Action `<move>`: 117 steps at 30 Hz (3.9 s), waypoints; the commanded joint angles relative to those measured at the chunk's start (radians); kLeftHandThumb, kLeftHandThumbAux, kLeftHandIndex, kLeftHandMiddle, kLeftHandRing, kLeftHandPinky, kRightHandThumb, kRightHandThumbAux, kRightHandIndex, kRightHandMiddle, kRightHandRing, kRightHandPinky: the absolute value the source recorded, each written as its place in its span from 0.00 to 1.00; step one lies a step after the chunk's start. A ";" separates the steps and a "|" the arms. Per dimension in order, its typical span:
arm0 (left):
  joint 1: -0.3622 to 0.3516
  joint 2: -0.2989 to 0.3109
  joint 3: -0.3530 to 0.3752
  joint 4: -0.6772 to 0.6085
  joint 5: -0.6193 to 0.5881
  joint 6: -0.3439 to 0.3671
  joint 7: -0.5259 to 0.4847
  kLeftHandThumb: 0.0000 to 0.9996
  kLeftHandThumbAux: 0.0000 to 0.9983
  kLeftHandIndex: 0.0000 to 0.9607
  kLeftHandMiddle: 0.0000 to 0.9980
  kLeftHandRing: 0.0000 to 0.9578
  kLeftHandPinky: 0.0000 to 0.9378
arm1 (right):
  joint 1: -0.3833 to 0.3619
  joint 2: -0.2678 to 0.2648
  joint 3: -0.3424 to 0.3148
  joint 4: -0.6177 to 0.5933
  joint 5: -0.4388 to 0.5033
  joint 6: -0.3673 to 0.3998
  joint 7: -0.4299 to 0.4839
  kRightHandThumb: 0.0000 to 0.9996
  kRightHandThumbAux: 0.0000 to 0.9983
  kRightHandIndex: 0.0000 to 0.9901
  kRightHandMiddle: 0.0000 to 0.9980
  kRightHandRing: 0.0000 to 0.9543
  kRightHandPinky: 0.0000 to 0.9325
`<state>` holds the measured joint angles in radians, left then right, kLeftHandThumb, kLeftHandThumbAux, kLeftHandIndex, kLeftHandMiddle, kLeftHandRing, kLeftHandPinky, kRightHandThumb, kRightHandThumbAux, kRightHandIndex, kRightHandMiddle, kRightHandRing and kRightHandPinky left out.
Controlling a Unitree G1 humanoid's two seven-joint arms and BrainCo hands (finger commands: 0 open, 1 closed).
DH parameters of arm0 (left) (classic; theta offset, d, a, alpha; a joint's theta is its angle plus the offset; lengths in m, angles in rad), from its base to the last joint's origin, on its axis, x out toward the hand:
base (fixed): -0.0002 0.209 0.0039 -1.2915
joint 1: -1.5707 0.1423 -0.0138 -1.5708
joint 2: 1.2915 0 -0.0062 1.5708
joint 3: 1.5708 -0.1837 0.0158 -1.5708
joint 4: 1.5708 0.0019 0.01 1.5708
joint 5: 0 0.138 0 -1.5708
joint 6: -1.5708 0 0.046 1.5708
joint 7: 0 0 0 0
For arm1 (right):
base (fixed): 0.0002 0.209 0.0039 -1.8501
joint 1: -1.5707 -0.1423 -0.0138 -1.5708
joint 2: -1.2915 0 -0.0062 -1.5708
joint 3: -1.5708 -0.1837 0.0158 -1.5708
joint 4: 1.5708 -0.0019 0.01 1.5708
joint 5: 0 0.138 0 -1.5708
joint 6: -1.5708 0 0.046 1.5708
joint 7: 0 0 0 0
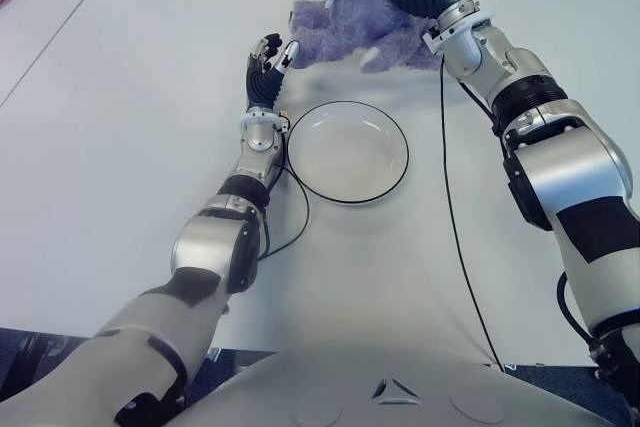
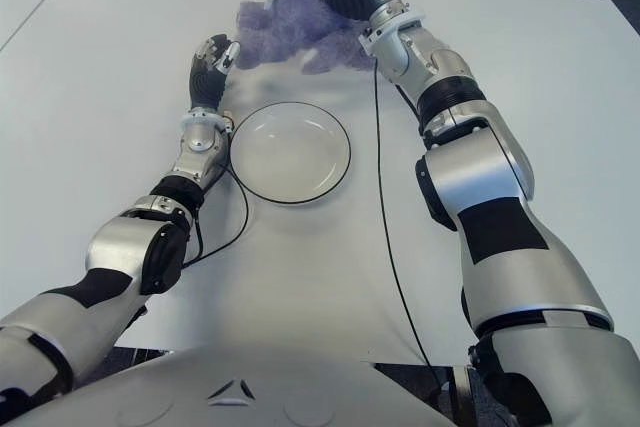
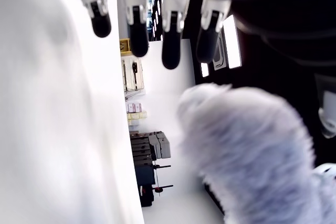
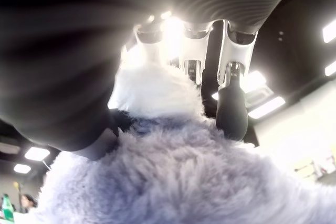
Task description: Put the doll into the plate.
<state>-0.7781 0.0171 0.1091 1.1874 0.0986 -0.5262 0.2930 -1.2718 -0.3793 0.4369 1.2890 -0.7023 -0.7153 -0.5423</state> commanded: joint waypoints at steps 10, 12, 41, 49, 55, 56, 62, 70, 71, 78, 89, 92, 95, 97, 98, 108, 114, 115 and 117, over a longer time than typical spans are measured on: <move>0.245 -0.074 -0.015 0.172 0.030 0.122 0.016 0.00 0.42 0.24 0.23 0.17 0.02 | -0.064 0.004 -0.017 -0.059 0.009 -0.100 -0.055 0.71 0.72 0.44 0.88 0.91 0.94; 0.243 -0.073 -0.016 0.172 0.031 0.130 0.019 0.00 0.43 0.24 0.24 0.17 0.02 | -0.069 0.005 -0.018 -0.064 0.008 -0.104 -0.062 0.71 0.72 0.44 0.88 0.91 0.94; 0.244 -0.064 -0.028 0.176 0.044 0.138 0.042 0.00 0.49 0.29 0.29 0.21 0.04 | -0.038 -0.011 -0.055 -0.197 -0.005 -0.209 -0.125 0.71 0.72 0.44 0.89 0.92 0.92; 0.238 -0.056 -0.020 0.177 0.041 0.147 0.057 0.00 0.51 0.32 0.30 0.23 0.06 | -0.020 -0.008 -0.068 -0.247 0.018 -0.249 -0.103 0.71 0.72 0.44 0.89 0.93 0.95; 0.268 -0.029 -0.006 0.172 0.036 0.139 0.113 0.00 0.63 0.31 0.32 0.27 0.14 | -0.014 -0.015 -0.074 -0.267 0.013 -0.262 -0.096 0.71 0.71 0.44 0.89 0.93 0.95; 0.270 -0.027 -0.006 0.172 0.036 0.138 0.119 0.00 0.65 0.31 0.33 0.27 0.15 | -0.013 -0.015 -0.075 -0.269 0.013 -0.262 -0.096 0.71 0.71 0.44 0.89 0.93 0.96; 0.297 0.009 0.044 0.176 -0.006 0.169 0.148 0.00 0.74 0.26 0.33 0.29 0.22 | 0.001 -0.023 -0.083 -0.280 0.014 -0.266 -0.093 0.72 0.71 0.44 0.89 0.93 0.96; 0.301 0.025 0.105 0.176 -0.052 0.202 0.140 0.00 0.76 0.23 0.31 0.29 0.27 | 0.085 -0.040 -0.088 -0.343 0.023 -0.308 -0.082 0.72 0.71 0.44 0.89 0.93 0.95; 0.303 0.028 0.112 0.177 -0.056 0.206 0.134 0.00 0.76 0.23 0.31 0.29 0.28 | 0.100 -0.043 -0.089 -0.352 0.029 -0.317 -0.073 0.72 0.71 0.44 0.89 0.93 0.95; 0.310 0.041 0.149 0.180 -0.078 0.224 0.100 0.00 0.71 0.21 0.30 0.30 0.30 | 0.162 -0.052 -0.093 -0.371 0.100 -0.365 0.037 0.72 0.71 0.44 0.89 0.93 0.95; 0.297 0.020 0.167 0.184 -0.077 0.252 0.085 0.00 0.68 0.21 0.30 0.32 0.32 | 0.196 -0.049 -0.103 -0.379 0.139 -0.390 0.114 0.72 0.71 0.44 0.89 0.92 0.94; 0.295 0.000 0.159 0.185 -0.067 0.258 0.087 0.00 0.68 0.21 0.30 0.32 0.31 | 0.206 -0.052 -0.107 -0.388 0.153 -0.394 0.137 0.72 0.71 0.44 0.88 0.92 0.94; 0.292 -0.016 0.144 0.184 -0.054 0.261 0.091 0.00 0.68 0.21 0.29 0.31 0.30 | 0.218 -0.056 -0.113 -0.396 0.164 -0.396 0.159 0.72 0.71 0.44 0.88 0.92 0.94; 0.292 -0.022 0.134 0.185 -0.045 0.263 0.092 0.00 0.68 0.21 0.28 0.30 0.28 | 0.229 -0.061 -0.118 -0.403 0.174 -0.401 0.176 0.72 0.71 0.44 0.88 0.92 0.94; 0.292 -0.023 0.129 0.185 -0.040 0.264 0.091 0.00 0.69 0.20 0.28 0.29 0.28 | 0.236 -0.063 -0.120 -0.404 0.180 -0.405 0.185 0.72 0.71 0.44 0.88 0.92 0.94; 0.283 -0.013 0.065 0.181 0.015 0.279 0.082 0.00 0.71 0.17 0.23 0.24 0.25 | 0.314 -0.085 -0.127 -0.370 0.222 -0.456 0.256 0.72 0.71 0.44 0.88 0.91 0.94; 0.283 -0.010 0.059 0.182 0.015 0.286 0.074 0.00 0.71 0.15 0.21 0.23 0.25 | 0.344 -0.090 -0.135 -0.384 0.225 -0.447 0.282 0.72 0.71 0.44 0.88 0.91 0.94; 0.283 -0.011 0.060 0.181 0.014 0.287 0.073 0.00 0.72 0.15 0.21 0.23 0.25 | 0.349 -0.091 -0.137 -0.389 0.222 -0.440 0.284 0.72 0.71 0.44 0.88 0.91 0.94; 0.284 -0.012 0.060 0.181 0.012 0.288 0.072 0.00 0.72 0.14 0.21 0.23 0.25 | 0.355 -0.092 -0.140 -0.396 0.219 -0.433 0.288 0.72 0.72 0.44 0.88 0.91 0.94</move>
<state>-0.7786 0.0753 0.1777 1.1873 0.1002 -0.4532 0.4166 -0.9794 -0.4497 0.3242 0.9087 -0.5084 -1.1494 -0.2932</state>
